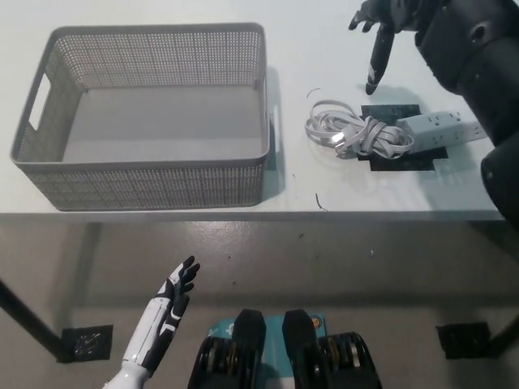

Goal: Use the right hand to pick up a power strip and put it into a container on the left side

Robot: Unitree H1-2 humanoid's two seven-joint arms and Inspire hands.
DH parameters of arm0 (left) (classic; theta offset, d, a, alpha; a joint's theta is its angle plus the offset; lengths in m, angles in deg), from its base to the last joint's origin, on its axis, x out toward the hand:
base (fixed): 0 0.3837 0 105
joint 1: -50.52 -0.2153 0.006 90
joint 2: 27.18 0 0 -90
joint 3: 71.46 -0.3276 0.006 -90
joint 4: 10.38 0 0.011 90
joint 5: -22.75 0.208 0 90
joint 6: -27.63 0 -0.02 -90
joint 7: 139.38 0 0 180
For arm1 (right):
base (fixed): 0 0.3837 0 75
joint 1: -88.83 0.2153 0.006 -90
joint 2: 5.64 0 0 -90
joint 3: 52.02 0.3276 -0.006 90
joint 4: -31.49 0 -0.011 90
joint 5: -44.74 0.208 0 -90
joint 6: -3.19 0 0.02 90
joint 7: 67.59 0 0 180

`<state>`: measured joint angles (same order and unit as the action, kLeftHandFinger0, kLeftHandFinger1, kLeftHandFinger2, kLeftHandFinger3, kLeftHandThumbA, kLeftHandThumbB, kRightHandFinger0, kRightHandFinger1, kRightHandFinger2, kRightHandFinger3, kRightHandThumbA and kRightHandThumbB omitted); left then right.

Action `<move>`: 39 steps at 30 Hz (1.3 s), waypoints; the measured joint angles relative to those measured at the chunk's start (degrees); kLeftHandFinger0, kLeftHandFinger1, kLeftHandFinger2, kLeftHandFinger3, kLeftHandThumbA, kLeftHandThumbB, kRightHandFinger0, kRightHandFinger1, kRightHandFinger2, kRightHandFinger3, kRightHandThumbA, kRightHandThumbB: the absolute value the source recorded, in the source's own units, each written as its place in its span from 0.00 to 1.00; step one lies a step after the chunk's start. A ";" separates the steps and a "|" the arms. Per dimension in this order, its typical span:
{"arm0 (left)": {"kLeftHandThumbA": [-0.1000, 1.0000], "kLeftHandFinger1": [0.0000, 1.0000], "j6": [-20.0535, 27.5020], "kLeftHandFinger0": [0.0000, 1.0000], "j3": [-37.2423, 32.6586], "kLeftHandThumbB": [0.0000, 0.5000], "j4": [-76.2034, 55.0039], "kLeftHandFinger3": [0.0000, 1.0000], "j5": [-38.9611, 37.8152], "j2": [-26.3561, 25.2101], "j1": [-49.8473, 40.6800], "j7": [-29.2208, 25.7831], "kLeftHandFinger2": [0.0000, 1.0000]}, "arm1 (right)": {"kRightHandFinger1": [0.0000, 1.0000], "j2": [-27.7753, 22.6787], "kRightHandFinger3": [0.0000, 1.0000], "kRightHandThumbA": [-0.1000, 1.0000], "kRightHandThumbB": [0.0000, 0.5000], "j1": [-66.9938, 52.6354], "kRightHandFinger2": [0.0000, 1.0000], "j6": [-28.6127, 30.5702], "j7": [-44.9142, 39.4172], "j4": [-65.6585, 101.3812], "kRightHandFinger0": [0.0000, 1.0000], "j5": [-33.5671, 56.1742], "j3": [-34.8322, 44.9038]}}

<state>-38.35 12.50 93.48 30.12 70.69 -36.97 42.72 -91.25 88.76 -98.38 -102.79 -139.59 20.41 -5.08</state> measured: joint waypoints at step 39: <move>1.00 1.00 0.62 1.00 0.03 0.28 -0.18 1.00 0.82 -0.51 -0.38 0.00 1.00 | 0.19 2.86 0.50 0.07 0.29 -15.49 0.26 -2.21 18.20 -1.74 0.15 -6.32 4.24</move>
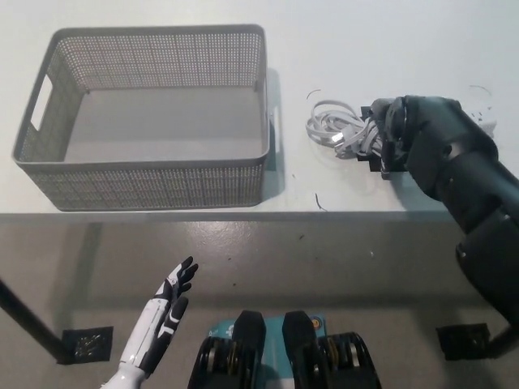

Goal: Use the right hand to pick up a power strip and put it into a container on the left side

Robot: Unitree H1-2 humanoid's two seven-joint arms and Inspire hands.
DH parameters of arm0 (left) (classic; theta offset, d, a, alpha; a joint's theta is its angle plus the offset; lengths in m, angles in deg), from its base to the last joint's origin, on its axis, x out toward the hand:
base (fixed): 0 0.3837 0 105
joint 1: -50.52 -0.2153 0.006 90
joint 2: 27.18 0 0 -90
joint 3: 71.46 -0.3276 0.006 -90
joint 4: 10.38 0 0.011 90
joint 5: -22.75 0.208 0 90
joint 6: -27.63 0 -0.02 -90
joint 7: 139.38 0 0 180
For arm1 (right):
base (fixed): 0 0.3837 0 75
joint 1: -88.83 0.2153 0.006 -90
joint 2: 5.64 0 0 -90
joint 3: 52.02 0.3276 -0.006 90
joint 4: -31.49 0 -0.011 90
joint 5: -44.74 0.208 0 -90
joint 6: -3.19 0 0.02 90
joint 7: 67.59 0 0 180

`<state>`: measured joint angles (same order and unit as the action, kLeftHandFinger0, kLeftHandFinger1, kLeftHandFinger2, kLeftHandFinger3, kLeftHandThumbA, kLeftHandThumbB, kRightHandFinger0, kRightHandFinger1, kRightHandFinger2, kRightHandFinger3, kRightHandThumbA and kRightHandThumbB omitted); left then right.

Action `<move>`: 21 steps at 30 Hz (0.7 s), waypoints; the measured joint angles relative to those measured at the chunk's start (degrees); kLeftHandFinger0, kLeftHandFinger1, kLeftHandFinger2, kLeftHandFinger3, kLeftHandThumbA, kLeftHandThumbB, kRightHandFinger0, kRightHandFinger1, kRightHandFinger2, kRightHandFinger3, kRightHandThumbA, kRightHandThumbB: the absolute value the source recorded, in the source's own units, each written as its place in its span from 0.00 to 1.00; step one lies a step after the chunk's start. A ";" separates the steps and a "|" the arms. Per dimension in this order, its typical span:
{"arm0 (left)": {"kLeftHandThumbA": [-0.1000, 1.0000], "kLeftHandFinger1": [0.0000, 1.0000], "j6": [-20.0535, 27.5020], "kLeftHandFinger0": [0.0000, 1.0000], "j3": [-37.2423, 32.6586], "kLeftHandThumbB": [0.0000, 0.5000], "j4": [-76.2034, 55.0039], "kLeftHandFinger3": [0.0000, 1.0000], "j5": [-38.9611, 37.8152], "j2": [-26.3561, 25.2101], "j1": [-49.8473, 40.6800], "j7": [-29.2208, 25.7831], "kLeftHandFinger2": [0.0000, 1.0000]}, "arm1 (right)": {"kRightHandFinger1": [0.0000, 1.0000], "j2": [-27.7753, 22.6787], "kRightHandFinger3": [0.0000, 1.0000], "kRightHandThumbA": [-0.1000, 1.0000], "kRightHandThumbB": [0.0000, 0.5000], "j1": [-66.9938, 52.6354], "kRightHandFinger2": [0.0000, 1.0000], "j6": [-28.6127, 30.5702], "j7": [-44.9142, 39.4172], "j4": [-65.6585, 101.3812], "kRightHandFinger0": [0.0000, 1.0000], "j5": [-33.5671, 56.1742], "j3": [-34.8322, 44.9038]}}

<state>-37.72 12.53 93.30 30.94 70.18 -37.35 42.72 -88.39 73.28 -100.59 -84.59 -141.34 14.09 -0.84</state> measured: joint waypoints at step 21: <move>1.00 1.00 -0.04 1.00 -0.03 0.25 0.24 1.00 0.12 -0.01 0.96 0.00 1.00 | 0.27 -0.91 0.82 0.00 0.28 -4.11 0.71 8.70 18.22 0.07 0.00 11.38 37.31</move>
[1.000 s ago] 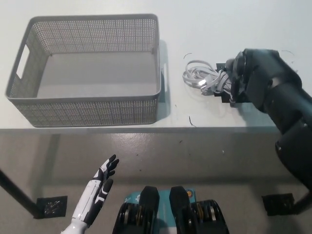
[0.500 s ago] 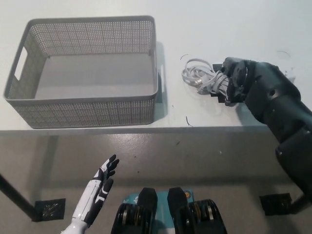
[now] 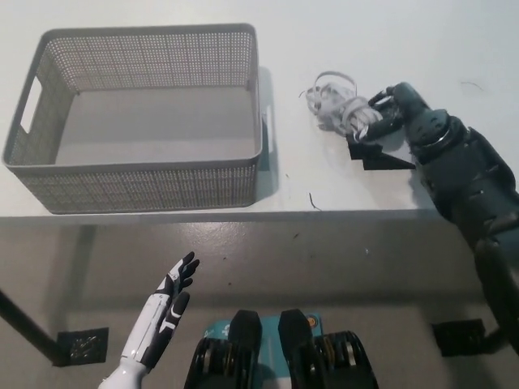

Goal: Use the right hand to pick up a power strip and put it into a container on the left side

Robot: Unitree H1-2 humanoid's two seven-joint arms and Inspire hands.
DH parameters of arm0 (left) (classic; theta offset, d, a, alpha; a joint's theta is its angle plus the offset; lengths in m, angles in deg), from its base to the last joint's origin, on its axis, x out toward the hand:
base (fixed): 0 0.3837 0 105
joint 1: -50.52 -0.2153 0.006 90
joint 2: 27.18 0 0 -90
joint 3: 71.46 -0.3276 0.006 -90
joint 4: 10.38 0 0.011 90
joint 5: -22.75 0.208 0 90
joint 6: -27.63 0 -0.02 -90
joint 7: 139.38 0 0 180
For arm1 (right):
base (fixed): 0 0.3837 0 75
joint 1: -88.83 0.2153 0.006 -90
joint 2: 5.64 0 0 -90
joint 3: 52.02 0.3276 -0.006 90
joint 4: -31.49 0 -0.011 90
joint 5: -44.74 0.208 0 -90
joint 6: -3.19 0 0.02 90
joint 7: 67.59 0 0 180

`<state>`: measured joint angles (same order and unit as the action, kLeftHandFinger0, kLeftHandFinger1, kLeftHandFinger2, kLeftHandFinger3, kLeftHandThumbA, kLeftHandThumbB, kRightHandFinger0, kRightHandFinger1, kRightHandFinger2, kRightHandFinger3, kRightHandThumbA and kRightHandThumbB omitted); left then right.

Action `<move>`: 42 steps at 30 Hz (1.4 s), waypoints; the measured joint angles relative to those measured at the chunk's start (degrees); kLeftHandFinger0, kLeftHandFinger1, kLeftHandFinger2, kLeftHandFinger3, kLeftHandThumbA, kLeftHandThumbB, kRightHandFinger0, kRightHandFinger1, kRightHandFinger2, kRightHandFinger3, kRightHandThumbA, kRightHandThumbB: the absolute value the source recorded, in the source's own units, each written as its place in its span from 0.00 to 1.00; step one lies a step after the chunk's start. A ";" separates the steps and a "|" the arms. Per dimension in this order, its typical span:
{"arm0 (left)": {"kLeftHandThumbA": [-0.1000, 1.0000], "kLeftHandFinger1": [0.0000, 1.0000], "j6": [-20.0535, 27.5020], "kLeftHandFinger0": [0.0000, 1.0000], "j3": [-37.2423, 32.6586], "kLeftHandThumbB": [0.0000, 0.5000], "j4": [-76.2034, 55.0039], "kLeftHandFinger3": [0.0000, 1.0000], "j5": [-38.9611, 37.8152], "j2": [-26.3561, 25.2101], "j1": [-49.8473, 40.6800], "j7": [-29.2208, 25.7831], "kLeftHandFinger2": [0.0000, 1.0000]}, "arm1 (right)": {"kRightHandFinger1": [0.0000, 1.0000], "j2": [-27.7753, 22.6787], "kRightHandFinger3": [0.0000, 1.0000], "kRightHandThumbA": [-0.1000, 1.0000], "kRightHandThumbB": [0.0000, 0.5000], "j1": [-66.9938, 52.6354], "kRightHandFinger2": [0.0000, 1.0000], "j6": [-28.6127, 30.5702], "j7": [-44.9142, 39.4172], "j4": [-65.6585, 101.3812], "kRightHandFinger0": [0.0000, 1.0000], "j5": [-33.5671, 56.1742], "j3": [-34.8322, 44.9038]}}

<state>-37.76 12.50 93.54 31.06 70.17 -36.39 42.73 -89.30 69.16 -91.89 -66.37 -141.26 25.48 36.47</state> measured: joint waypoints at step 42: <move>1.00 1.00 -0.02 1.00 -0.01 0.16 0.15 1.00 -0.26 0.00 0.08 0.03 1.00 | 0.19 8.38 1.00 0.00 0.16 5.58 0.65 -3.07 -0.26 19.63 0.00 34.23 49.22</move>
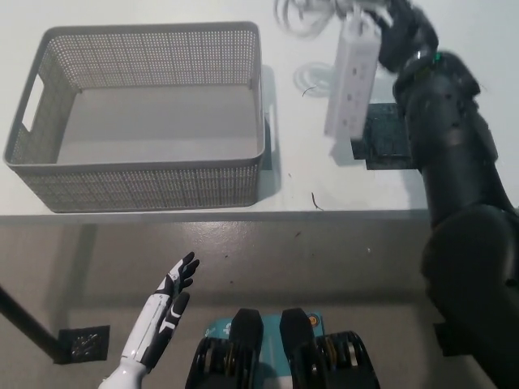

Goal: Use the right hand to pick up a power strip and put it into a container on the left side

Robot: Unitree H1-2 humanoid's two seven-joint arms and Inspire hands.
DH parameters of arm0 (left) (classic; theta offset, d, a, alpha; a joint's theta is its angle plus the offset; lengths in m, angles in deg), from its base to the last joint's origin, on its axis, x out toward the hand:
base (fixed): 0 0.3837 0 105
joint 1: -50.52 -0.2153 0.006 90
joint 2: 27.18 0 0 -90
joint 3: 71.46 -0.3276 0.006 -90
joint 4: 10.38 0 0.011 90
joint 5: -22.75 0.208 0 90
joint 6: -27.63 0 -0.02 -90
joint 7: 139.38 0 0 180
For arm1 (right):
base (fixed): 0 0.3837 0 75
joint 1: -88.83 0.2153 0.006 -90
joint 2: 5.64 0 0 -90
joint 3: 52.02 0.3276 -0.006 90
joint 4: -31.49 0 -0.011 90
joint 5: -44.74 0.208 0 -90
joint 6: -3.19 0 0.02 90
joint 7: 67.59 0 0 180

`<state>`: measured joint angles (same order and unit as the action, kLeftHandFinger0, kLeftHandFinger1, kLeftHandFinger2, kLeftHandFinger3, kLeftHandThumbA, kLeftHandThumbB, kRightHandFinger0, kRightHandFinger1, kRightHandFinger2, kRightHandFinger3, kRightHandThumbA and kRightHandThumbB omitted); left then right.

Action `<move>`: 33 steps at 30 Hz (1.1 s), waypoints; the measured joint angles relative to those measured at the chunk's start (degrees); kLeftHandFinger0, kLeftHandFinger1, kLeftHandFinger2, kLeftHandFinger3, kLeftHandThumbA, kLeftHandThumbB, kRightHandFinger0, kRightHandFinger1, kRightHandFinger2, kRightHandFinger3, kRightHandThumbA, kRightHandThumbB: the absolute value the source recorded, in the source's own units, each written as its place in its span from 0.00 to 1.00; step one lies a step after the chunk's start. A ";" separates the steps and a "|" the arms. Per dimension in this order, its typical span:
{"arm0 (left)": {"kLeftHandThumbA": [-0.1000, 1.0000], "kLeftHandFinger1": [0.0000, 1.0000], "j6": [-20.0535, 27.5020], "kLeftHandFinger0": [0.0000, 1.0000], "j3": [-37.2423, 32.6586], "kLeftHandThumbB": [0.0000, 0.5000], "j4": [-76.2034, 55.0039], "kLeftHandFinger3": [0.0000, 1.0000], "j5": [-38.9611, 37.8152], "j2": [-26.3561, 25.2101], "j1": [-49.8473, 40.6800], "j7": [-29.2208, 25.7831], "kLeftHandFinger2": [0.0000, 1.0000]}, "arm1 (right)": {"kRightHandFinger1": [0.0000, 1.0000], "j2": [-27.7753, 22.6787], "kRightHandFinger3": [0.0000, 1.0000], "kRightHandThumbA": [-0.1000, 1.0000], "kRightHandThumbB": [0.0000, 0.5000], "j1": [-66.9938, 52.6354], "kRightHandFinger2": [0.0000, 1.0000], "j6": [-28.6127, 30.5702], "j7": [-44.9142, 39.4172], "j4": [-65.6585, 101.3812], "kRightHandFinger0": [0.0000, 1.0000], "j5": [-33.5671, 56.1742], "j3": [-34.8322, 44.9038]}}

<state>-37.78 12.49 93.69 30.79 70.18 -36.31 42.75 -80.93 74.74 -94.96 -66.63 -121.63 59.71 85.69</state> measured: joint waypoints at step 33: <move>1.00 1.00 0.00 1.00 -0.43 0.24 -0.16 1.00 -0.21 -0.24 -0.06 1.79 1.00 | 0.25 10.21 0.76 0.00 0.25 17.28 0.69 -0.25 1.06 -9.40 0.00 6.88 -13.45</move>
<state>-37.78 12.07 93.53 30.58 69.94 -36.37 44.54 -70.72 92.02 -95.21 -65.57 -131.03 66.59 72.24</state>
